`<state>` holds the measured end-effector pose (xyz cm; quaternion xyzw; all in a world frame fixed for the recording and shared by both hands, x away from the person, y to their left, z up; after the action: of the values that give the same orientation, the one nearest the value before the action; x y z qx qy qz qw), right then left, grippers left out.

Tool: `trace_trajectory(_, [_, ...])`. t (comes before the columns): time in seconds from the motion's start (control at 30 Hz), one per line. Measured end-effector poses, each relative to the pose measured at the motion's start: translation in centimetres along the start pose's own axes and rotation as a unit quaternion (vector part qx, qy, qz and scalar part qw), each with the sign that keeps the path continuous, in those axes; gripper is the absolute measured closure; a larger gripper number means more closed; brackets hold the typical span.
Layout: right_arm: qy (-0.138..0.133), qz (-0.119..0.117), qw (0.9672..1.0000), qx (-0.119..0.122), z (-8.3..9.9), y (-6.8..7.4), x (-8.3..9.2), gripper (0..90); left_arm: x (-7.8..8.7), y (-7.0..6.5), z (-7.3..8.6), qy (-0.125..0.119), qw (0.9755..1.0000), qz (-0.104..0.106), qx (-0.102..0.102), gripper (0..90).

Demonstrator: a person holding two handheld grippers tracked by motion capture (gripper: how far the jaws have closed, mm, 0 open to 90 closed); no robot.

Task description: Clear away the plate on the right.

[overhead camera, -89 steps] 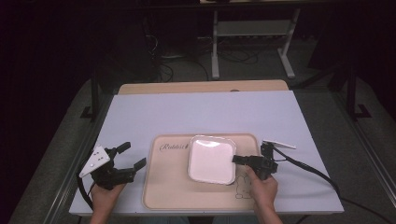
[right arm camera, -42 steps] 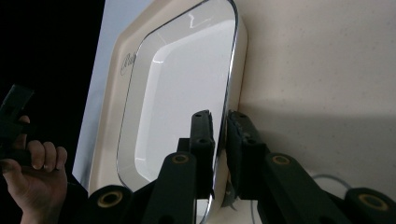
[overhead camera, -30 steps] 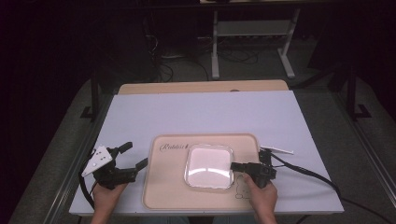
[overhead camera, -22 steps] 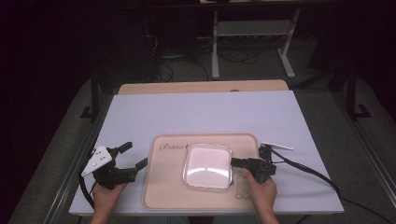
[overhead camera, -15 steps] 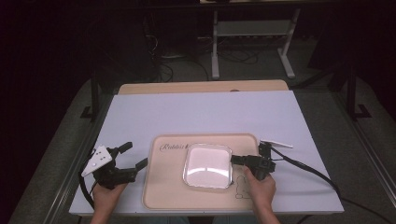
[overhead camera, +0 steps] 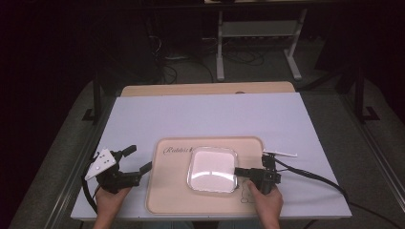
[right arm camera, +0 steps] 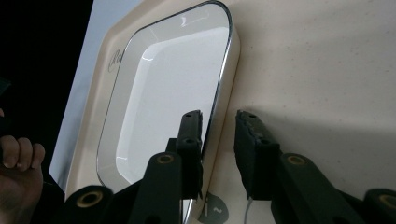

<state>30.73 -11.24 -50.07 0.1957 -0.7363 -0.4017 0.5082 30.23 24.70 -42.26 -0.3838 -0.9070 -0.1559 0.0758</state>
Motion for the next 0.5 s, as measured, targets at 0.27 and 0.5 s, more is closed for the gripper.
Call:
trace_trajectory(0.27, [-0.002,0.006,0.9997,0.022,-0.9,0.7,0.1,81.3,0.1,0.1,0.1,-0.001,1.0,-0.002,0.001,14.3])
trace_trajectory(0.5, [0.009,0.007,0.9996,0.027,-1.5,0.7,-0.2,83.3,0.1,0.1,0.1,0.0,1.0,-0.001,0.0,14.3])
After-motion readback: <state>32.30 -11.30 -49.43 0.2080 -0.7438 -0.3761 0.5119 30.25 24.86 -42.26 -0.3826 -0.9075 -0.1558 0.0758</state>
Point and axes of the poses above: each handheld gripper's, and its own axes: x roughly backward along the jaws, z roughly out of its underside, y roughly to its left, the point moved 7 cm from there along -x, roughly forward along the jaws, and after that the axes turned 15 degrees about -x, right-handed, at the moved point
